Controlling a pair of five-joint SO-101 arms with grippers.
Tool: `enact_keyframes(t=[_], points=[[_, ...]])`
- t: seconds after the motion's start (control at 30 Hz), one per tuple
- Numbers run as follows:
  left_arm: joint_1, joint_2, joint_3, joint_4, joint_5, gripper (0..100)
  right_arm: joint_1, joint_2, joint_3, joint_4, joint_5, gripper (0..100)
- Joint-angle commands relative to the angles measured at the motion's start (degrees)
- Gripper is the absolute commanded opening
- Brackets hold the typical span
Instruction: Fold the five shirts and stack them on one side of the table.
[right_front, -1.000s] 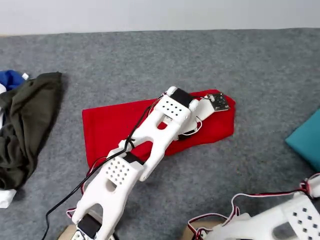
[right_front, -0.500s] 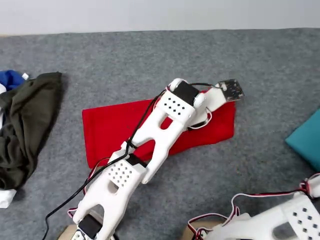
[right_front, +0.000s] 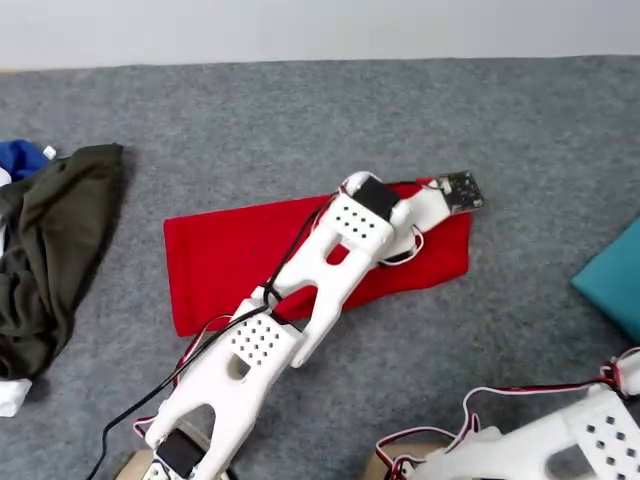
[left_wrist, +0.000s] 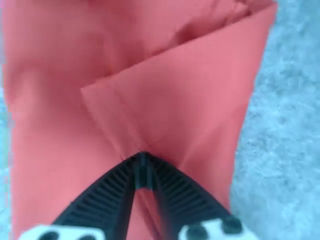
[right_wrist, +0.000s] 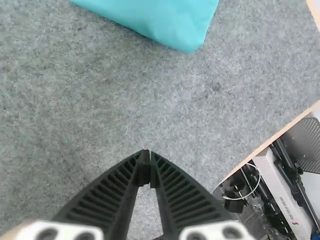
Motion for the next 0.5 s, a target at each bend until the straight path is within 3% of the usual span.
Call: enact_keyframes(t=[0.0, 0.23, 0.47], points=[[0.35, -3.08, -8.84, 6.07, 0.44, 0, 0.31, -1.27, -0.44, 0.48, 0.18, 0.9], [0.62, -11.43, -13.23, 6.24, 0.70, 0, -0.13, -1.27, -0.53, 2.15, 0.09, 0.9], [-5.54, -23.03, -10.77, 6.33, 10.11, 0, -0.31, -1.27, -0.79, 2.42, 0.00, 0.9]])
